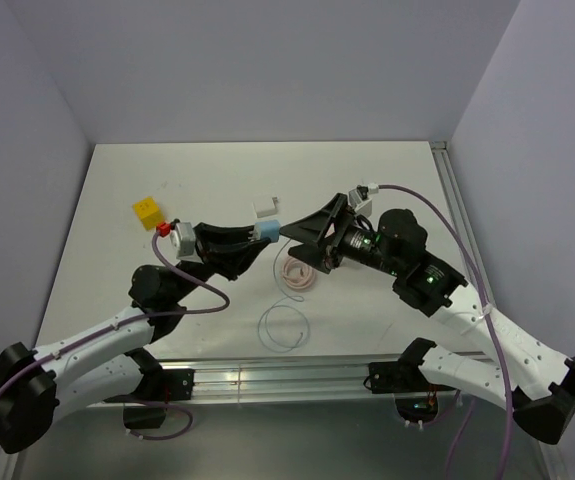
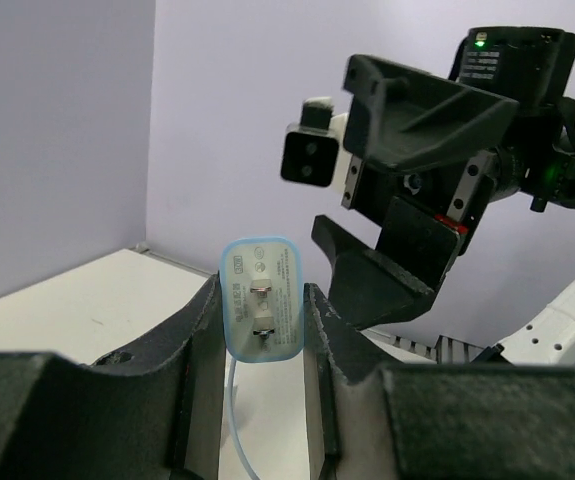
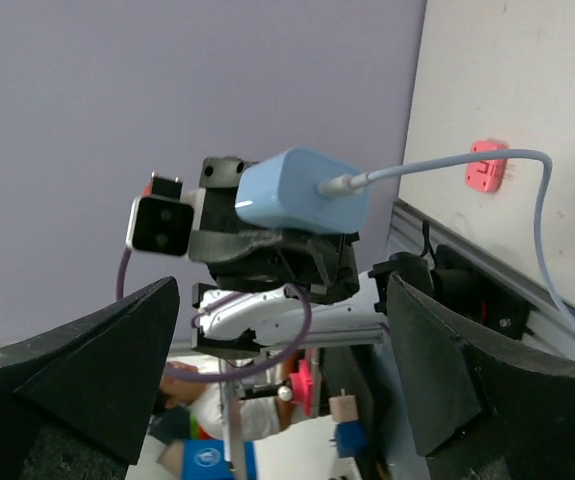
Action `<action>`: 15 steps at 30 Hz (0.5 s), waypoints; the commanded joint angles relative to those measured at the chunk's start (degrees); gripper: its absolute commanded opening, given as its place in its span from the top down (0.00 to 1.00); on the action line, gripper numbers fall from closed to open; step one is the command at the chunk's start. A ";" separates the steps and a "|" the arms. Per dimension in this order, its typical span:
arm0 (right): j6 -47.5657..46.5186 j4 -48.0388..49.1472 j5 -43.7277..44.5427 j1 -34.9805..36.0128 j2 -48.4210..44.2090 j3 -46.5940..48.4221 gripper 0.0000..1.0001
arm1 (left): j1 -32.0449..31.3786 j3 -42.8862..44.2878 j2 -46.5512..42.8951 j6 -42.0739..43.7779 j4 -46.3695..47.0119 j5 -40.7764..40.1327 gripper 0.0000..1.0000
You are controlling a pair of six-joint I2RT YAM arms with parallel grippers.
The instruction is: Insert the plug
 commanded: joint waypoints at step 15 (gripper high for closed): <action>10.70 5.64 6.50 0.48 0.38 0.88 0.15 | -5.48 2.97 4.63 4.50 17.04 -0.02 1.00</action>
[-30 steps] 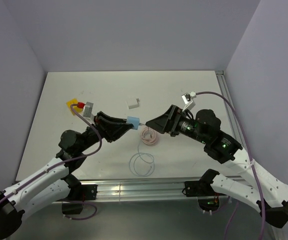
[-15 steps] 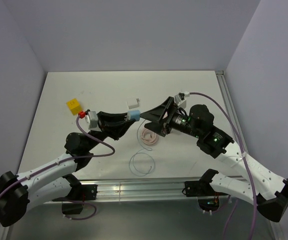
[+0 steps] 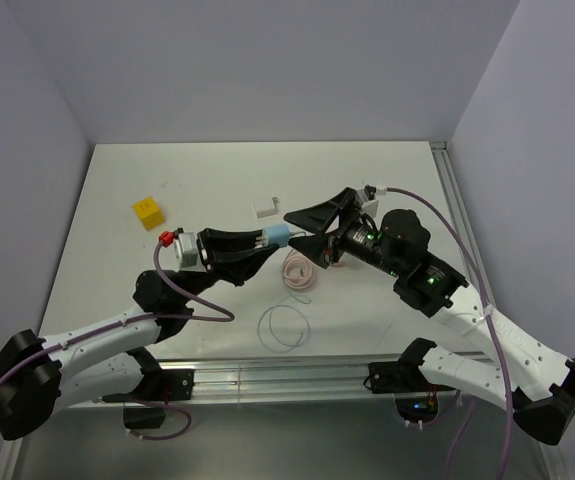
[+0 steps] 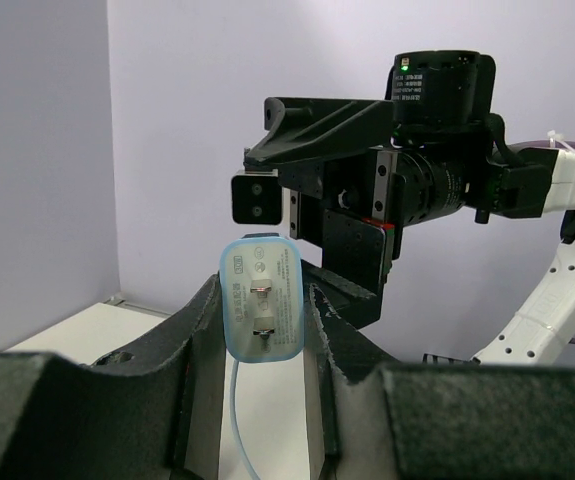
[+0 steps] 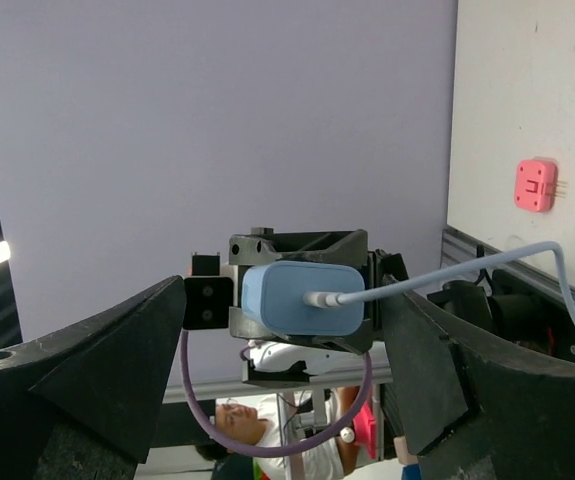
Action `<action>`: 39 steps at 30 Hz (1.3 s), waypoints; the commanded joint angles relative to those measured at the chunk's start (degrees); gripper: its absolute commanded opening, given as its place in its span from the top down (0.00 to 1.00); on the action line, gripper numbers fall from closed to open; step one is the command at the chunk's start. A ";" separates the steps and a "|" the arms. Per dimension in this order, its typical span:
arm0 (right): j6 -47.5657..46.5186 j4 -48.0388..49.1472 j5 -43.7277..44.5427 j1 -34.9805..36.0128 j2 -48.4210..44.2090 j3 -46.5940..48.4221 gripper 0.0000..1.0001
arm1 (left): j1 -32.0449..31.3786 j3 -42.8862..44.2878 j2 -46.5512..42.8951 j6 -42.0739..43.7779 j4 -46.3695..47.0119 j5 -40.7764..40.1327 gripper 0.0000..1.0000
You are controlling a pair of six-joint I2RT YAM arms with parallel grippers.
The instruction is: Insert the plug
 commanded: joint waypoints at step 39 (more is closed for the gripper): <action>-7.97 4.40 -9.90 1.75 -1.43 0.26 0.28 | -1.88 1.48 -2.38 0.74 6.77 10.35 1.00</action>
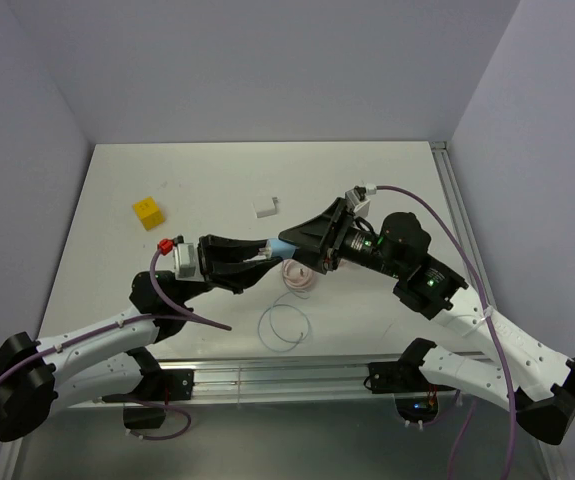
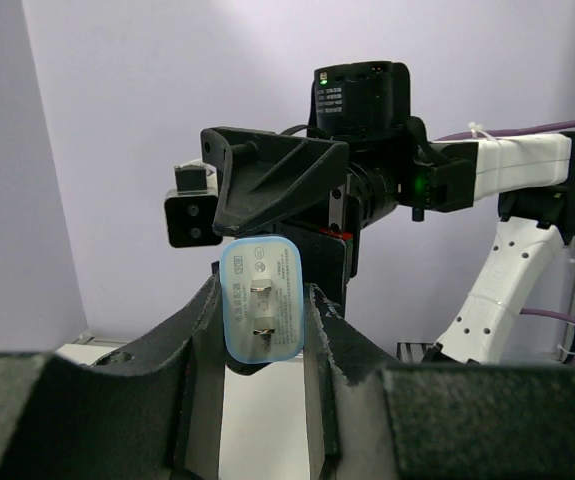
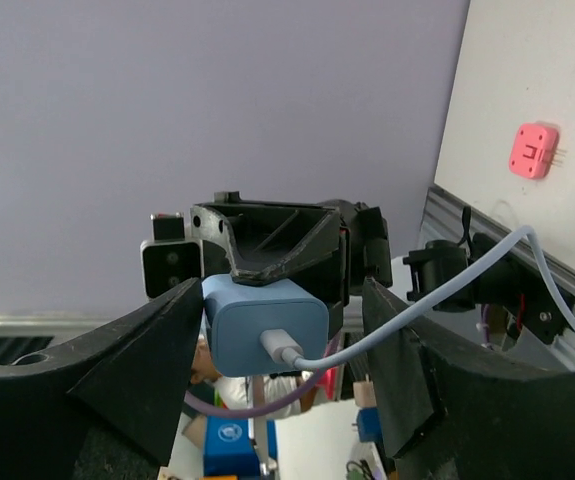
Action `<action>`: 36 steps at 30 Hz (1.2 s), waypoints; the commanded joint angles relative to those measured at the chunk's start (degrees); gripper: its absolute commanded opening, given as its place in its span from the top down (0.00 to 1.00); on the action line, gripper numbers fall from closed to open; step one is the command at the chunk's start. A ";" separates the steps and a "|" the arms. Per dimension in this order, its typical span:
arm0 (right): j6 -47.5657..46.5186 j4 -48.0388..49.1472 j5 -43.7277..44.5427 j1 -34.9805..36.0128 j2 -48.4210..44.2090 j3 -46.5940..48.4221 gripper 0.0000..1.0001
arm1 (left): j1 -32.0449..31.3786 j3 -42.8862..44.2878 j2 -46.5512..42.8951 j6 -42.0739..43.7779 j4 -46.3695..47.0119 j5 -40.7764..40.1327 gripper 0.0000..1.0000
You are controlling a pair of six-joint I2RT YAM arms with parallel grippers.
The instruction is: Insert the plug
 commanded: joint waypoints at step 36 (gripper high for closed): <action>3.55 14.75 -11.32 0.22 -2.10 -3.85 0.31 | -0.22 -1.09 1.83 -2.28 13.56 4.81 1.00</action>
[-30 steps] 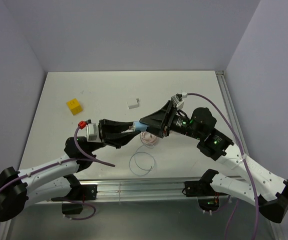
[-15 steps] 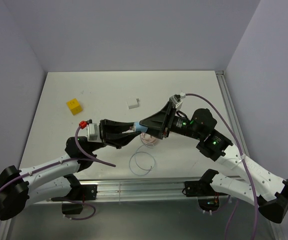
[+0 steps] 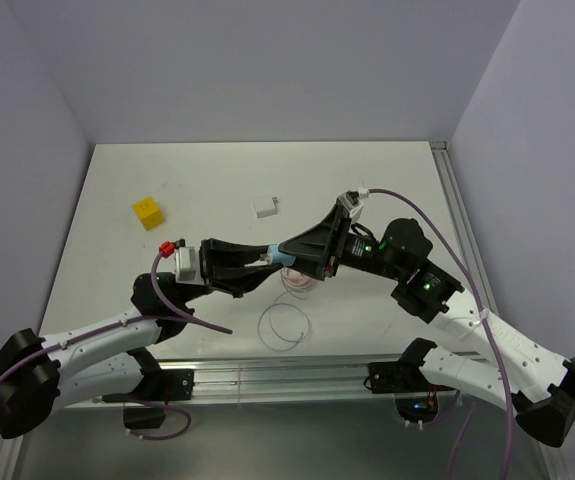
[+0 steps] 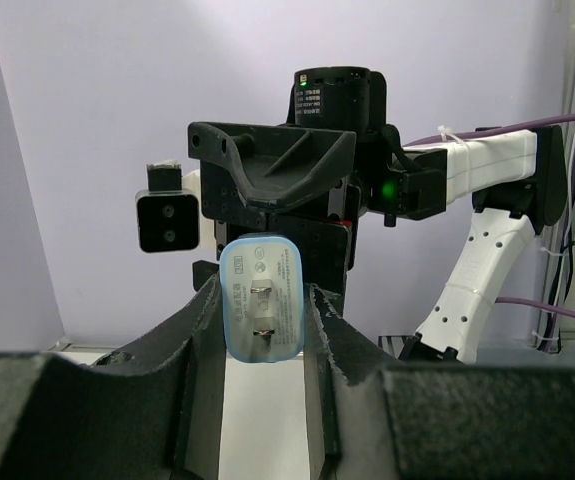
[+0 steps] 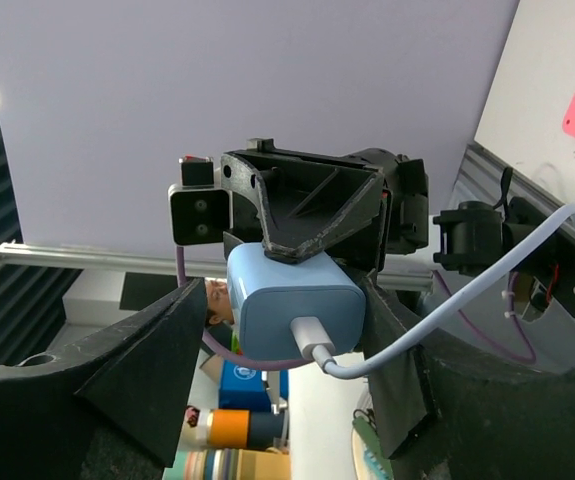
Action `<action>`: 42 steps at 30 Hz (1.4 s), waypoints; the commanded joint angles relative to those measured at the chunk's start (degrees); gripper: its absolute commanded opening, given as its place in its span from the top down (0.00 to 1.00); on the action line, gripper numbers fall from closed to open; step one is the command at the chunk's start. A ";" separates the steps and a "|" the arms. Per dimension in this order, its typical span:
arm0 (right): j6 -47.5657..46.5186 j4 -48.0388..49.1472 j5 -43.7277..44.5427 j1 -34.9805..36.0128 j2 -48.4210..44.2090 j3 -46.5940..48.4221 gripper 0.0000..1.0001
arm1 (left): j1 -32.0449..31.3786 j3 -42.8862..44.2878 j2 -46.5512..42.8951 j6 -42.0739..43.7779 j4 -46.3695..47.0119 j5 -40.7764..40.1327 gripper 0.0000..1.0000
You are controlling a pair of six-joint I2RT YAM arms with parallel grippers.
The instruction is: Insert the plug
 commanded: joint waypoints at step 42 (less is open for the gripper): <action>-31.60 -36.69 28.07 -10.59 -3.38 7.02 1.00 | 8.03 23.73 2.44 -13.14 -53.67 -25.24 0.32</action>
